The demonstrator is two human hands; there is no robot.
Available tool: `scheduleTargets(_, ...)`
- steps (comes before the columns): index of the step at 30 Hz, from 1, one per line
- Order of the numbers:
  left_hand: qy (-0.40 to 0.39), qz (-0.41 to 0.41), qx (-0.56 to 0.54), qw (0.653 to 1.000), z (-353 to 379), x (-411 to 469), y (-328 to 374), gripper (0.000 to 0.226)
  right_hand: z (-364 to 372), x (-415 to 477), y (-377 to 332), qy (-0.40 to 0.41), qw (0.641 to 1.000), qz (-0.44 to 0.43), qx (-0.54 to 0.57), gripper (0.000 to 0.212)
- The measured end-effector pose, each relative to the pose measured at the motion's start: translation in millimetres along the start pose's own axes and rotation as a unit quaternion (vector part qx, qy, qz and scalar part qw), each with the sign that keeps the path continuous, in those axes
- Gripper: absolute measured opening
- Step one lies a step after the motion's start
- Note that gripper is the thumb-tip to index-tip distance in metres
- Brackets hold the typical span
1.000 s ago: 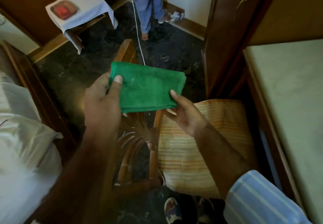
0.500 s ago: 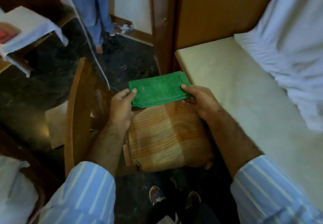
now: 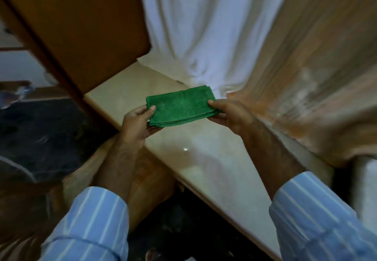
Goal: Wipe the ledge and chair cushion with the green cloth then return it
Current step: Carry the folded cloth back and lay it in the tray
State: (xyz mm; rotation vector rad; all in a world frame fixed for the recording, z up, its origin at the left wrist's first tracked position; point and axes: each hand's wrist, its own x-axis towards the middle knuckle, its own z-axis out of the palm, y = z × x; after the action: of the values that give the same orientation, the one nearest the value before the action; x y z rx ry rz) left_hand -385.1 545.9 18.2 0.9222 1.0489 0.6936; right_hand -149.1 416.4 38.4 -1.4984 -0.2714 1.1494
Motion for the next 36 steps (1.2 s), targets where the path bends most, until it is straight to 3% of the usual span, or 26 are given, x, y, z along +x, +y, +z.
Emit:
scheduleTargets(2, -0.049, -0.001, 0.015, 0.999, 48, -8, -9, 0.013, -52, -25, -6, 0.03, 1.0, -0.006, 0.002, 0.002)
scheduleTargets(7, -0.161, -0.005, 0.058, 0.985, 168, -47, -38, 0.019, -174, -101, -10, 0.118, 0.992, -0.027, 0.014, 0.006)
scheduleTargets(10, -0.223, -0.012, 0.085, 0.971, 231, -83, -65, 0.022, -239, -152, 2, 0.18, 0.983, -0.03, 0.037, 0.027)
scheduleTargets(13, -0.266, -0.029, 0.112, 0.957, 286, -126, -101, 0.013, -305, -208, 25, 0.244, 0.969, -0.028, 0.021, 0.029)
scheduleTargets(18, -0.33, -0.077, 0.165, 0.926, 360, -201, -166, 0.024, -403, -289, 78, 0.404, 0.911, 0.003, -0.081, 0.023)
scheduleTargets(24, -0.367, -0.093, 0.277, 0.883, 405, -260, -243, 0.028, -469, -353, 138, 0.471, 0.838, 0.099, -0.256, 0.028)
scheduleTargets(32, -0.41, 0.043, 0.451, 0.792, 410, -274, -294, 0.018, -477, -379, 193, 0.484, 0.814, 0.169, -0.272, 0.034)
scheduleTargets(36, -0.388, 0.209, 0.531, 0.724, 418, -274, -297, 0.033, -477, -379, 193, 0.509, 0.803, 0.127, -0.282, 0.056)
